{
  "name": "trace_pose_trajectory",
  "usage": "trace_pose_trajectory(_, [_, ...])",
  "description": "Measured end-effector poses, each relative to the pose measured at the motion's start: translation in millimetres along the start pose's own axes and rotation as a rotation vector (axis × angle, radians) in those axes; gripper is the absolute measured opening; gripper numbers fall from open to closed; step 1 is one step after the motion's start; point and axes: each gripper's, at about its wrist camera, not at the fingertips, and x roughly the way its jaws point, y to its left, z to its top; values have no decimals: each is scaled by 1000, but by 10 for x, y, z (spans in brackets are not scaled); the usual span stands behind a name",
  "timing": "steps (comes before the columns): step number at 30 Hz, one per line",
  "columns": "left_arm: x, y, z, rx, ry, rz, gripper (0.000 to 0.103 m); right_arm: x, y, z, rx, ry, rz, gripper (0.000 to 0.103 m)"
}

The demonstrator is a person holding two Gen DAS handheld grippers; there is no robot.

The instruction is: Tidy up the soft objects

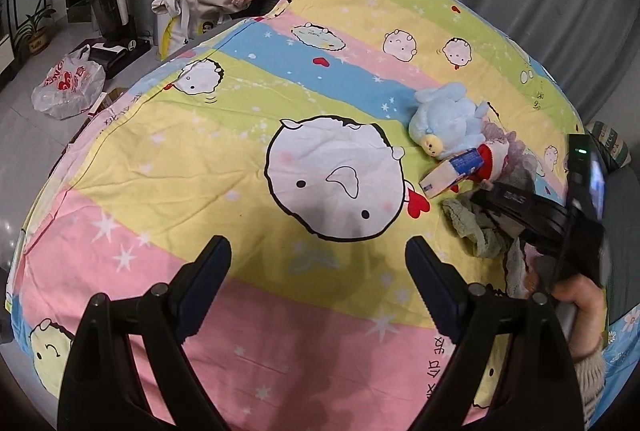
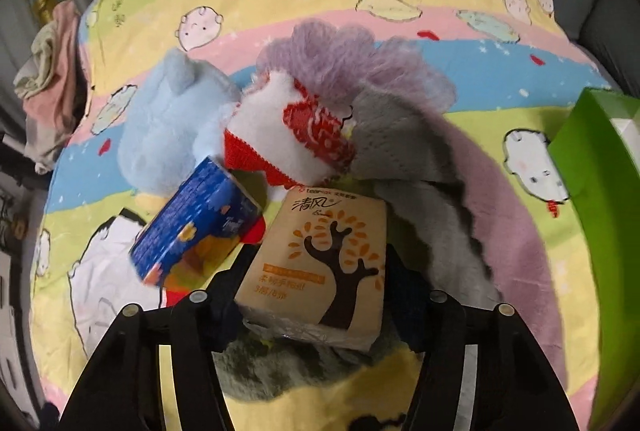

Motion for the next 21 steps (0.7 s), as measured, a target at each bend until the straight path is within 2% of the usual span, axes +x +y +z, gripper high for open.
trace_pose_trajectory(5, [-1,-1,8,6,0,10,89,-419,8,-187,-89,-61,93,62])
trace_pose_trajectory(13, [7,27,6,-9,2,25,89,-906,96,-773,-256,-100,231,62])
trace_pose_trajectory(16, [15,-5,-22,4,9,28,89,-832,138,-999,-307,-47,262,62])
trace_pose_trajectory(18, [32,-25,-40,18,17,29,89,-696,140,-1086,-296,28,265,62])
trace_pose_trajectory(21, [69,-55,-75,31,34,30,88,-609,117,-1165,-299,86,261,64])
